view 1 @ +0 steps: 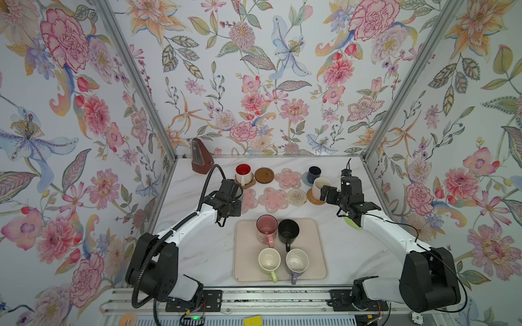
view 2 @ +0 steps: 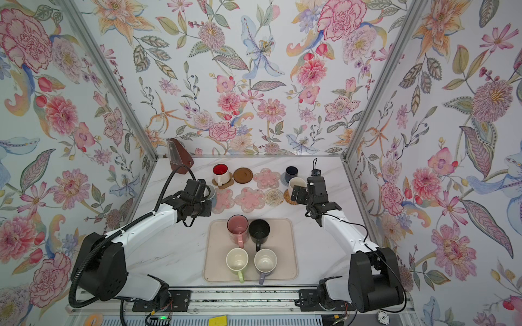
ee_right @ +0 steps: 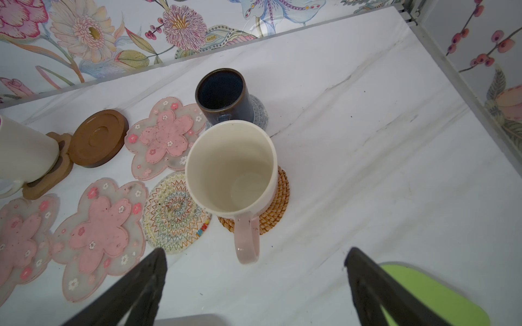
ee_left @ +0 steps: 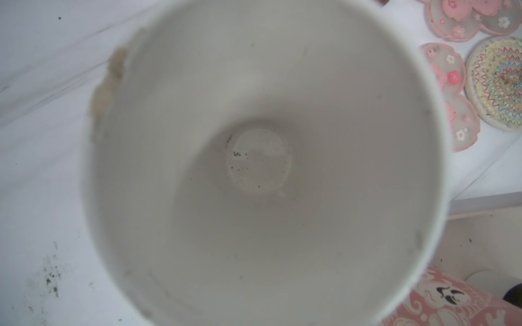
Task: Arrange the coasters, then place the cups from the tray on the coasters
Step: 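Lower the light blue mug onto a pink flower-shaped coaster with the left gripper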
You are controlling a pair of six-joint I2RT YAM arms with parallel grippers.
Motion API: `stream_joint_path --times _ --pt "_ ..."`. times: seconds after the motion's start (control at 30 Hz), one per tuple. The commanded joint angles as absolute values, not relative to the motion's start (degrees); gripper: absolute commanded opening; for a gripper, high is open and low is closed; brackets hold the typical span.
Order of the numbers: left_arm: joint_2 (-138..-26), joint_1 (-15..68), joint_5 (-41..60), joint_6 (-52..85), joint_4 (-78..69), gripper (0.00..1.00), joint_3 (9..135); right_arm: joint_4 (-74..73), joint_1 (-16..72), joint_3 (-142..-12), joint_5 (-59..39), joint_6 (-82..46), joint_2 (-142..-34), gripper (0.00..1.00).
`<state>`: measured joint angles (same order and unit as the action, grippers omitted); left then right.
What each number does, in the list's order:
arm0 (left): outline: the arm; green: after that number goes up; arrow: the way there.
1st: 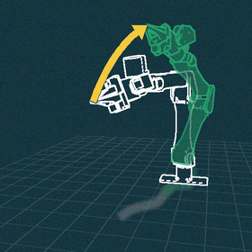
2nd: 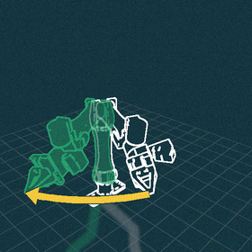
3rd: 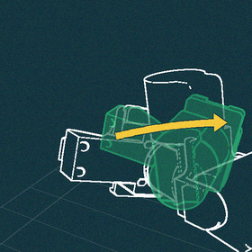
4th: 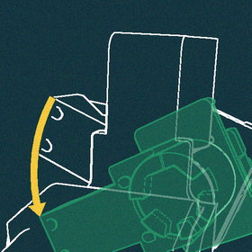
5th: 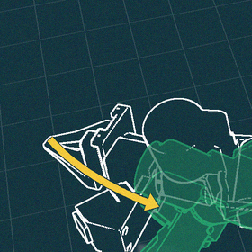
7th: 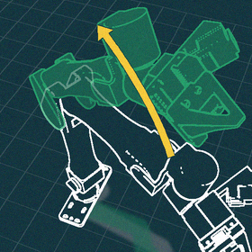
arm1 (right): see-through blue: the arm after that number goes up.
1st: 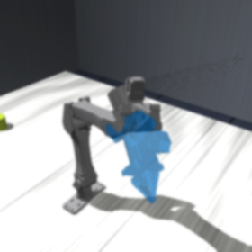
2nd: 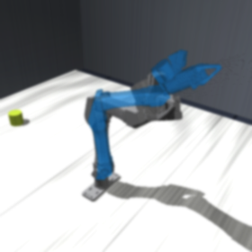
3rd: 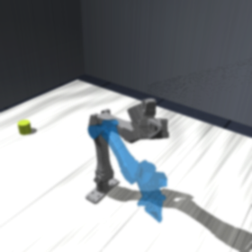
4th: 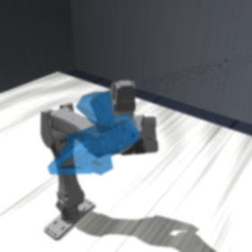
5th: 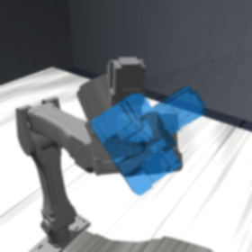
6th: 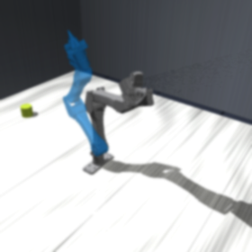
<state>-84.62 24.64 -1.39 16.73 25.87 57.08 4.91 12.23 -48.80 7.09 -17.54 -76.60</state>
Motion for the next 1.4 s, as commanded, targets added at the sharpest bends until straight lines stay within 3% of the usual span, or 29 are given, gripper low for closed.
stream_joint_path --times 0.0,0.67,1.37 --pt "-86.1 24.3 1.0 15.4 20.7 0.00 60.9 5.8 11.9 -48.9 8.0 -16.8 -75.8 0.99" --pt "-96.4 23.9 0.8 13.3 21.1 0.00 66.3 6.3 11.4 -48.8 8.2 -16.4 -75.4 0.99" --pt "-100.0 22.8 2.2 13.3 21.3 0.00 68.4 6.5 11.4 -48.9 8.2 -16.4 -75.5 0.99"
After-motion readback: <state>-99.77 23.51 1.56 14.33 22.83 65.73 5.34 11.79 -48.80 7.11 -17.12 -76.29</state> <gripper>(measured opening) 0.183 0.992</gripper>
